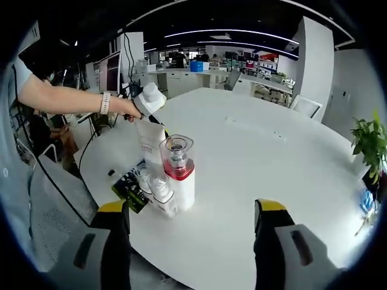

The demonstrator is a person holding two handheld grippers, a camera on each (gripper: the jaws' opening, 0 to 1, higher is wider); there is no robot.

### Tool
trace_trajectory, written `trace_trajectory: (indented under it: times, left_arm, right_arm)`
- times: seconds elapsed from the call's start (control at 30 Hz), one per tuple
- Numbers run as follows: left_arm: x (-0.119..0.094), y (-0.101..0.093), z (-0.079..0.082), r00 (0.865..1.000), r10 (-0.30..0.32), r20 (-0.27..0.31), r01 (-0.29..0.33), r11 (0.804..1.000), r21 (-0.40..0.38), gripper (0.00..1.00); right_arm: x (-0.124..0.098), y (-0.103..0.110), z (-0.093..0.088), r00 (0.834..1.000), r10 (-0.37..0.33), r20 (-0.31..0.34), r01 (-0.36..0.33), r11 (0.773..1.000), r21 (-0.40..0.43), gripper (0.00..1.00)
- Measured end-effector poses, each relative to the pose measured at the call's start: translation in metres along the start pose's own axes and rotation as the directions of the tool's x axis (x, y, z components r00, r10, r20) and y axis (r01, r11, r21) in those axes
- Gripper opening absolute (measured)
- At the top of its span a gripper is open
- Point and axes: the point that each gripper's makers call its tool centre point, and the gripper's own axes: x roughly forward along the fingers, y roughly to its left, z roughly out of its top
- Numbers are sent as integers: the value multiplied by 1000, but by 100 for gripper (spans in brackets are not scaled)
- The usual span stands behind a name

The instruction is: Arrange the skincare products in the storage area until every visible bottle or jar stands upright without overlapping.

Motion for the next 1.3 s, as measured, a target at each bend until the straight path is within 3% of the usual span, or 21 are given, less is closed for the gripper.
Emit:
trace_trajectory:
  times: [0.23,0.43,0.73,1.1,1.3]
  left_arm:
    - [-15,1,-12,1000,-14,-5,14,998,58,36]
    - [-23,-1,-32,999,-30,-30,33,995,94,36]
    - [-36,-9,-56,997,-49,-64,61,978,199,36]
    - [-50,-20,-78,992,-73,-100,101,942,321,36]
    - [-51,-36,-85,987,-110,-120,150,904,401,36]
  right_arm:
    - [-1,4,3,1000,2,5,-2,1000,-12,85]
    - [-4,6,6,1000,1,11,-1,1000,-13,86]
    - [-5,14,14,999,21,27,-20,999,-32,89]
    - [-4,22,17,999,44,29,-42,998,-52,94]
    - [-6,23,21,998,44,39,-42,997,-59,95]
